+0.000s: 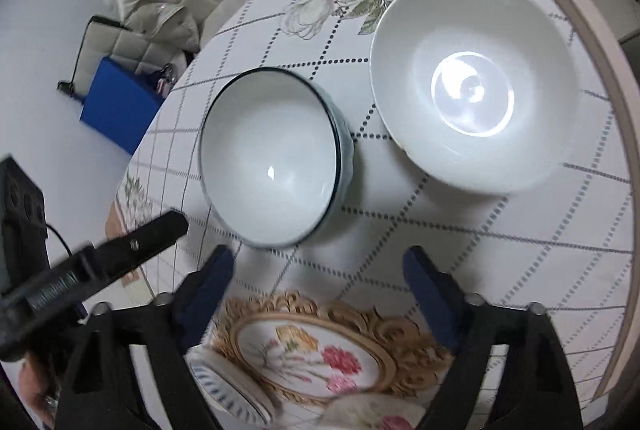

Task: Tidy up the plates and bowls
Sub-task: 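Close both grippers on the rim of the pale-green bowl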

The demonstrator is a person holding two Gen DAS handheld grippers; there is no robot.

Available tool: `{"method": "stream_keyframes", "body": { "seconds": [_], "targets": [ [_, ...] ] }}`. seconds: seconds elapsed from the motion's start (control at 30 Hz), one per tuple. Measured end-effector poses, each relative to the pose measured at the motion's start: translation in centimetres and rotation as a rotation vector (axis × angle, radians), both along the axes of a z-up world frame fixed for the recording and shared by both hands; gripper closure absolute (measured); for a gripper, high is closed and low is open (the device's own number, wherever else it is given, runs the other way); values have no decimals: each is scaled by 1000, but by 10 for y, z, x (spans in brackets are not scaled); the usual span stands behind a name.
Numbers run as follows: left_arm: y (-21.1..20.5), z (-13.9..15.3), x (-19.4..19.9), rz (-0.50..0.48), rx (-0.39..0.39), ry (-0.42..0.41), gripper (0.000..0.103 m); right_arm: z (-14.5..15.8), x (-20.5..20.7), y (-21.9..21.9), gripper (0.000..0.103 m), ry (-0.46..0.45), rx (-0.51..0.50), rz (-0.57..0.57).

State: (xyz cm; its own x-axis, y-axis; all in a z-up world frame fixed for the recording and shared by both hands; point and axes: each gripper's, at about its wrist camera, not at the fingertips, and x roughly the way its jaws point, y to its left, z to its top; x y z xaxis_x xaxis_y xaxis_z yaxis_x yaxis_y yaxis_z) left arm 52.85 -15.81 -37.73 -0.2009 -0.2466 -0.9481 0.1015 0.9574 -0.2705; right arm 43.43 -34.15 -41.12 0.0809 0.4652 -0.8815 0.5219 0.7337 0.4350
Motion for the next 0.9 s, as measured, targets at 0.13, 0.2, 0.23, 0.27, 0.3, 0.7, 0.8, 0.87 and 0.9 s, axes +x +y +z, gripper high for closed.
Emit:
{"method": "stream_keyframes", "body": {
  "seconds": [0.13, 0.2, 0.23, 0.27, 0.3, 0.7, 0.8, 0.87, 0.9],
  "targets": [
    [-16, -21, 16, -37, 16, 22, 56, -13, 9, 1, 45, 9, 8, -44],
    [-25, -29, 21, -73, 14, 33, 56, -17, 16, 3, 53, 10, 8, -51],
    [-32, -35, 23, -101, 17, 42, 56, -19, 19, 5, 57, 13, 6, -52],
    [-35, -38, 25, -116, 20, 47, 56, -21, 21, 6, 58, 21, -4, -52],
    [-39, -42, 26, -132, 24, 53, 56, -23, 23, 6, 58, 25, -10, -53],
    [-65, -63, 28, -270, 57, 31, 75, -52, 35, 6, 88, 84, -57, -26],
    [-57, -56, 24, -268, 49, 15, 82, -51, 35, 4, 89, 64, -67, -22],
    [-54, -51, 18, -268, 64, -9, 83, -50, 36, 5, 89, 60, -73, -4],
    [-53, -50, 15, -270, 71, -18, 83, -50, 37, 7, 90, 60, -76, 7]
  ]
}}
